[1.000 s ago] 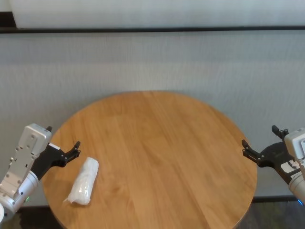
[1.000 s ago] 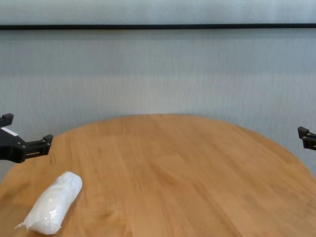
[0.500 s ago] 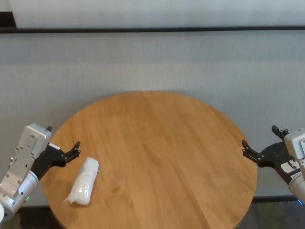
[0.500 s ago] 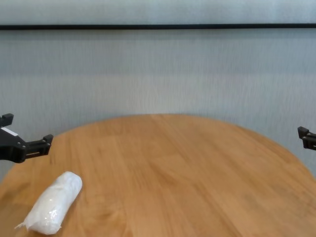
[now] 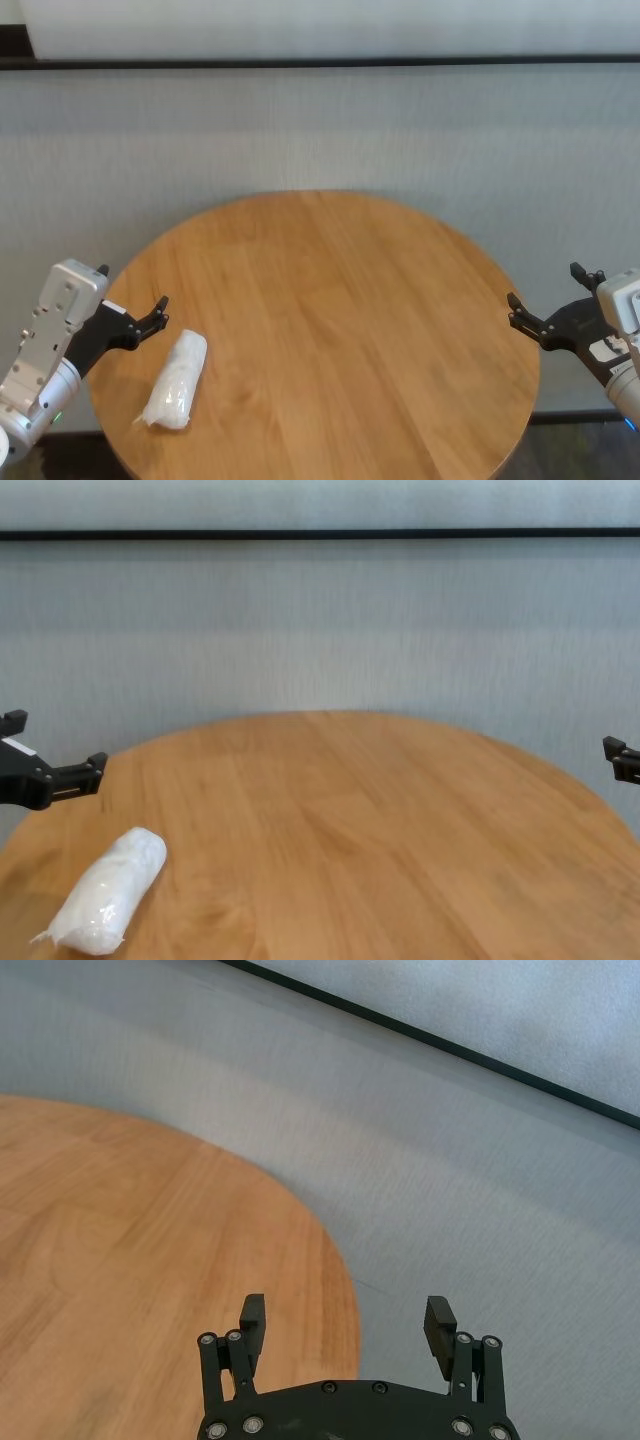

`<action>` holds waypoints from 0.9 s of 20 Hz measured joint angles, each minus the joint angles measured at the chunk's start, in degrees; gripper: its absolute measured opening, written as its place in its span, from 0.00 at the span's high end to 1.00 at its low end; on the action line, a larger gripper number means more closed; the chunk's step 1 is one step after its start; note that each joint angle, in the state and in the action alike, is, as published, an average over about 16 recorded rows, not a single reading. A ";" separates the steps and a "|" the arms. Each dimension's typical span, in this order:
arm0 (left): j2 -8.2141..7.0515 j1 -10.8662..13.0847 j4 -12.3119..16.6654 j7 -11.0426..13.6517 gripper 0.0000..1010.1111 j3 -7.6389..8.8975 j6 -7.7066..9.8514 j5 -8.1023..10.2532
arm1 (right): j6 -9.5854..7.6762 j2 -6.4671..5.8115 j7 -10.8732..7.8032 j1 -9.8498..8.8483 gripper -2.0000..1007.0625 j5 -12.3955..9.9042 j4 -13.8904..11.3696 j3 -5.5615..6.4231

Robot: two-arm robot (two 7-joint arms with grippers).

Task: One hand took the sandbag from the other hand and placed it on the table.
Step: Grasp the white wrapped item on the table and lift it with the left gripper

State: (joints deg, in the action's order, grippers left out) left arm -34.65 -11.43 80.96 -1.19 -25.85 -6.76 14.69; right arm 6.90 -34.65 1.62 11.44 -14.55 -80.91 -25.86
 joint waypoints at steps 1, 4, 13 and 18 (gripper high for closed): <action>0.00 0.00 0.04 0.25 0.01 0.01 0.08 0.11 | 0.00 0.00 0.00 0.00 0.01 0.00 0.00 0.00; 0.02 0.00 0.28 1.27 0.01 0.16 0.57 0.74 | 0.00 0.00 0.00 0.00 0.01 0.00 0.00 0.00; -0.29 0.44 2.83 6.23 0.01 1.44 5.56 4.84 | 0.00 0.00 0.00 0.00 0.01 0.00 0.00 0.00; -0.67 1.60 5.50 8.40 0.01 2.85 9.89 7.96 | 0.00 0.00 0.00 0.00 0.01 0.00 0.00 0.00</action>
State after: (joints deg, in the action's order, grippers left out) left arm -35.32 -9.83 86.46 7.21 -23.00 3.13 22.66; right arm 6.90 -34.65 1.62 11.44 -14.55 -80.91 -25.86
